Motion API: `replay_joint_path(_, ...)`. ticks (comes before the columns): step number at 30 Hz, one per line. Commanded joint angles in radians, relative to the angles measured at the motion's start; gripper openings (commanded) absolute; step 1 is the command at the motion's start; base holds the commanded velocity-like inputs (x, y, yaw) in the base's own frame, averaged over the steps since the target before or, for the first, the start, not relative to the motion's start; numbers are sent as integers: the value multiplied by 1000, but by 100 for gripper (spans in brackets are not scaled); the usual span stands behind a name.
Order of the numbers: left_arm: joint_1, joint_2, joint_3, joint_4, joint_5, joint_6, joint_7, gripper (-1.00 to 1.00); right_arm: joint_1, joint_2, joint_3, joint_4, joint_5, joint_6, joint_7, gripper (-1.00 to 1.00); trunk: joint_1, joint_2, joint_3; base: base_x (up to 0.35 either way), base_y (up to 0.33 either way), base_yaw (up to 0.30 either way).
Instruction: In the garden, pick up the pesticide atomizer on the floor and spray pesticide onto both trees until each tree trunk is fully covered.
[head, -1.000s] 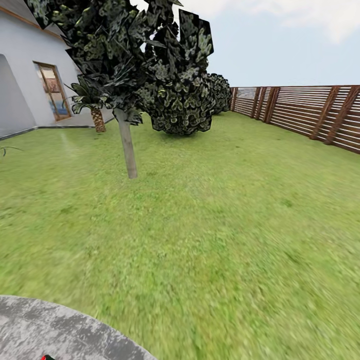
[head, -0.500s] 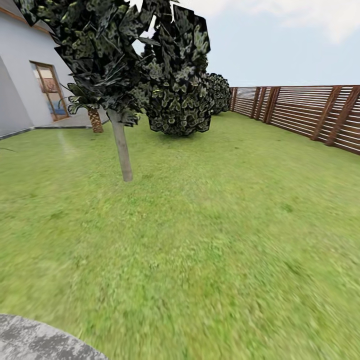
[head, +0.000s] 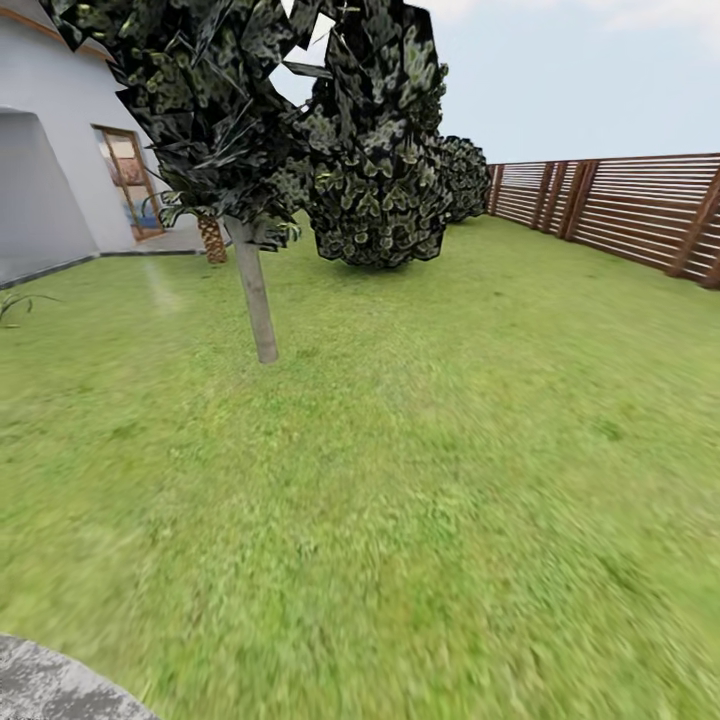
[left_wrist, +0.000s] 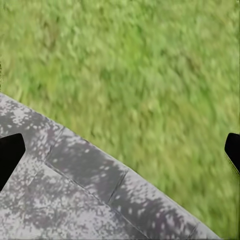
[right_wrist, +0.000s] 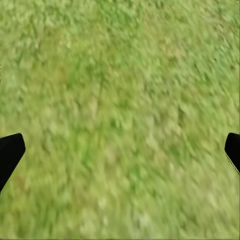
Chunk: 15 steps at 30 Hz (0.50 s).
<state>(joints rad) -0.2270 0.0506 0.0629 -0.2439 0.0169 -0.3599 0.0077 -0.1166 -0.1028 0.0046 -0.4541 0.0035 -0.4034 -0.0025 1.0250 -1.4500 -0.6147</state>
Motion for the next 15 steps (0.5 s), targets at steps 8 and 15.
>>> replay_joint_path(8,0,0,0,0,0,0,0,100,0,0,0,0,0,0,-1,100,0,0,0,278,-167,269)
replay_joint_path(15,0,0,0,0,0,0,0,100,0,0,0,0,1,0,-1,100,0,0,0,274,-168,278)
